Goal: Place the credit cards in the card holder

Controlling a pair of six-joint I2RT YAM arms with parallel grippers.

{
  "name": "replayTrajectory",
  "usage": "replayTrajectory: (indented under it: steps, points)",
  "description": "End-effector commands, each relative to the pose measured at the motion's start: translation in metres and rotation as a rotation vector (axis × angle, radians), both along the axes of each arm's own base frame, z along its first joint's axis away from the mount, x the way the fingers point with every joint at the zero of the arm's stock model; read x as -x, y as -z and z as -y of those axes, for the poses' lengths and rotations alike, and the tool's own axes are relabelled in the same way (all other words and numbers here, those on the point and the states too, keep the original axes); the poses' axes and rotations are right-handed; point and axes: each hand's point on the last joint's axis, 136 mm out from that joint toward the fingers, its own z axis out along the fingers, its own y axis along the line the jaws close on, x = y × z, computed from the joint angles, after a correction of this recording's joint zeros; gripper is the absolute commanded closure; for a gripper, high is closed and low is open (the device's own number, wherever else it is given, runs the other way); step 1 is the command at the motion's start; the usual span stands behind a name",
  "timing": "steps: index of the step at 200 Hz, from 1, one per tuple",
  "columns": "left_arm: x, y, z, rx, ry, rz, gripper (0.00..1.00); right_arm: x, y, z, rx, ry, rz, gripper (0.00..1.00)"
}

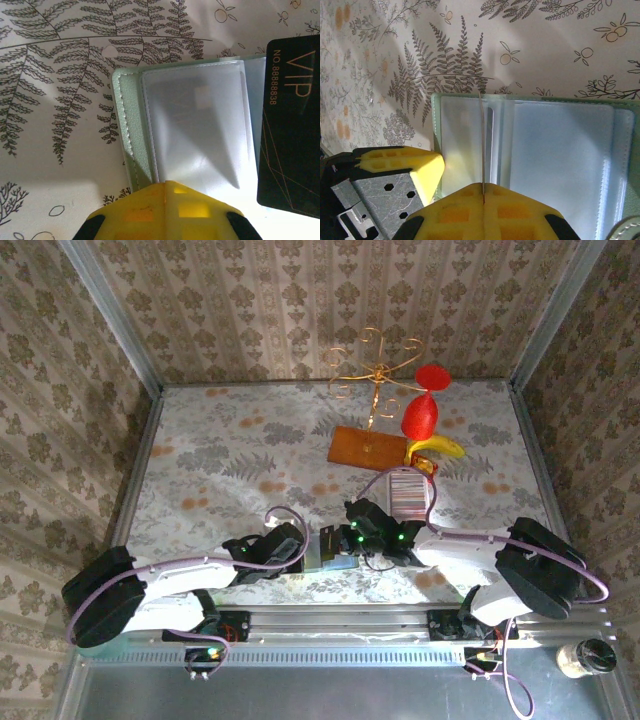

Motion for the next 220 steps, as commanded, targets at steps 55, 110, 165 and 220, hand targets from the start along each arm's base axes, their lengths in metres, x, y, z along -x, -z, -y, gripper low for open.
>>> replayTrajectory:
  steps: [55,110,165,220]
  points:
    - [0.005,0.012,-0.012,-0.047,-0.016,-0.017,1.00,-0.001,0.004,0.000,0.014,0.015,-0.007,1.00]
    - [0.006,0.013,-0.012,-0.047,-0.016,-0.017,1.00,0.004,0.013,-0.001,0.029,0.009,-0.024,1.00]
    - [0.006,0.014,-0.013,-0.046,-0.019,-0.018,1.00,0.007,0.015,0.002,0.043,0.015,-0.028,1.00]
    - [0.007,0.015,-0.012,-0.046,-0.017,-0.018,1.00,0.015,0.016,-0.005,0.024,-0.005,-0.071,1.00]
